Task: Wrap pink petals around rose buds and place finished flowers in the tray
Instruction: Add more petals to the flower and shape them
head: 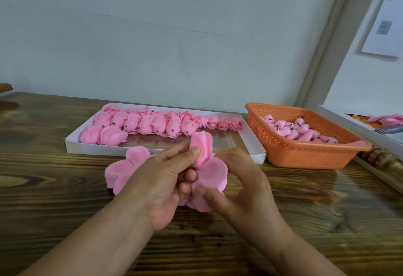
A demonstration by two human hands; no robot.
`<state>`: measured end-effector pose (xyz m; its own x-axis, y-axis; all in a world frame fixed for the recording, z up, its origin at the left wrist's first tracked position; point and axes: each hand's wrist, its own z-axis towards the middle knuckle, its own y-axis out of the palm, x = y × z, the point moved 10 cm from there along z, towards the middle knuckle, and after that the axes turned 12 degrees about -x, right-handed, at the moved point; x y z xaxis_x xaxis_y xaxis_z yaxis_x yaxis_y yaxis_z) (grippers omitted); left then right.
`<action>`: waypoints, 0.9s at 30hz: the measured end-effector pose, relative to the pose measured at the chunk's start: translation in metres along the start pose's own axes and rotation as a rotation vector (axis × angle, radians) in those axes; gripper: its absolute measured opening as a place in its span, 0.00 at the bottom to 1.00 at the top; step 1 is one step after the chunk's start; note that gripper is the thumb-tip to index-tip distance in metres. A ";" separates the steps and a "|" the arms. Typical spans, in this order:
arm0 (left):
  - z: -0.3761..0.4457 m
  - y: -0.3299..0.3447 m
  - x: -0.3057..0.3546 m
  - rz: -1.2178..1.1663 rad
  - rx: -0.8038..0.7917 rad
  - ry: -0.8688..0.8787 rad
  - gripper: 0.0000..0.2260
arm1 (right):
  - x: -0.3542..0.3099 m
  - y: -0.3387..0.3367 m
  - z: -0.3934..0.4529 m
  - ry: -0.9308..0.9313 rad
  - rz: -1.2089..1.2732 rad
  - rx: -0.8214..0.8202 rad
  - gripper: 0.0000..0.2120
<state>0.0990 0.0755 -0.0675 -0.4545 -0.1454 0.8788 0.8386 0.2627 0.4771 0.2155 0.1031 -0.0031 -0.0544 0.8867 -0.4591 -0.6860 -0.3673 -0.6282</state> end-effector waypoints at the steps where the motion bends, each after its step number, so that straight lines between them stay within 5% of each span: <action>1: 0.000 0.000 0.000 -0.006 0.002 0.005 0.06 | 0.002 -0.001 -0.001 0.014 0.002 0.033 0.10; 9: -0.003 0.003 0.002 -0.003 -0.045 -0.010 0.05 | -0.007 -0.004 -0.001 -0.093 -0.071 -0.034 0.27; 15: -0.003 0.009 -0.004 -0.070 -0.079 -0.041 0.06 | -0.011 -0.017 -0.009 -0.093 -0.149 0.062 0.09; 19: -0.006 0.017 -0.012 -0.096 -0.091 -0.068 0.16 | -0.025 -0.003 -0.019 -0.108 -0.269 0.082 0.21; 22: -0.009 0.024 -0.014 -0.090 -0.132 -0.069 0.08 | -0.035 0.001 -0.021 -0.094 -0.375 0.175 0.22; 27: -0.009 0.013 -0.011 -0.169 -0.055 -0.025 0.07 | -0.041 0.000 -0.028 -0.158 -0.514 0.309 0.04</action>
<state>0.1176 0.0718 -0.0711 -0.5975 -0.1592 0.7859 0.7643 0.1836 0.6182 0.2383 0.0593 -0.0018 0.2483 0.9681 -0.0324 -0.8302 0.1955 -0.5220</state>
